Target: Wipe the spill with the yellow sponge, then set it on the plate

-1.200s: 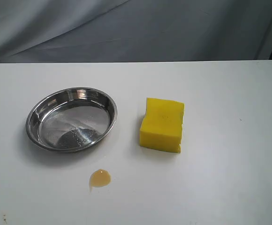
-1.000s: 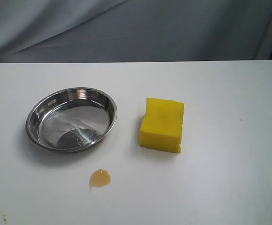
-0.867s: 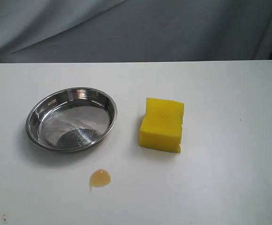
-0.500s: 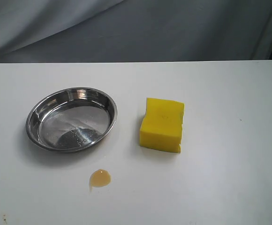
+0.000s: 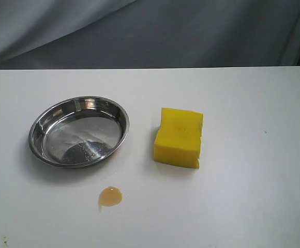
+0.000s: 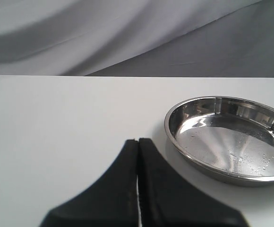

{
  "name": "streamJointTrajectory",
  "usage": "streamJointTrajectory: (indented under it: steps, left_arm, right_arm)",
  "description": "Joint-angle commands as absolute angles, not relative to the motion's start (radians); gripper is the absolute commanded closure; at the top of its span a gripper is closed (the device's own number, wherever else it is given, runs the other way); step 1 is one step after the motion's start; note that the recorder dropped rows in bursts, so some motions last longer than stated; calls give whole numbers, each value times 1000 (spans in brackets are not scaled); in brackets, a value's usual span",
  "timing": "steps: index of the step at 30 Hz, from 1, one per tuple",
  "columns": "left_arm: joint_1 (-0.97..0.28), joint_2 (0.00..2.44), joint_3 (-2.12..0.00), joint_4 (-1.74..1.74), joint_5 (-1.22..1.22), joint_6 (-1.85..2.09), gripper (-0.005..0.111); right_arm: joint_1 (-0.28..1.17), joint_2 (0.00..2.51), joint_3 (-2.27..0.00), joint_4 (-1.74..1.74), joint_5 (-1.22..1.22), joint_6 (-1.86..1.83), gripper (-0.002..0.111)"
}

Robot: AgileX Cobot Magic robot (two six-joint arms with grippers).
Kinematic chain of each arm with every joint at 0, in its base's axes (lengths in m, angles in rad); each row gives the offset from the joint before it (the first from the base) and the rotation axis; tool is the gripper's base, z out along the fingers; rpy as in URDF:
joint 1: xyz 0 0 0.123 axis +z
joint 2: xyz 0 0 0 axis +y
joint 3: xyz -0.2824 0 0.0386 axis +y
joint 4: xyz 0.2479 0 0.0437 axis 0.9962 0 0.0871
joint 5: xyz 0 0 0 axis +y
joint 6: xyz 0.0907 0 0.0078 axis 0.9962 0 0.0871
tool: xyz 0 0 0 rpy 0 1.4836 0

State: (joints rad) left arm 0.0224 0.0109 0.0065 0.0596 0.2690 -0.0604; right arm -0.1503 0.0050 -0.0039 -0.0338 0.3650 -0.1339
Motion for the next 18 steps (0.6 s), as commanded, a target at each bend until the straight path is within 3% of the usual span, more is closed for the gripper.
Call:
streamJointTrajectory:
  steps: [1,18]
  left_arm:
    - [24,9,0,62,259,-69,107]
    - [24,9,0,62,259,-69,107]
  right_arm:
    - [-149,0,0,-35,357,-139,108]
    - [-149,0,0,-35,292,-139,108]
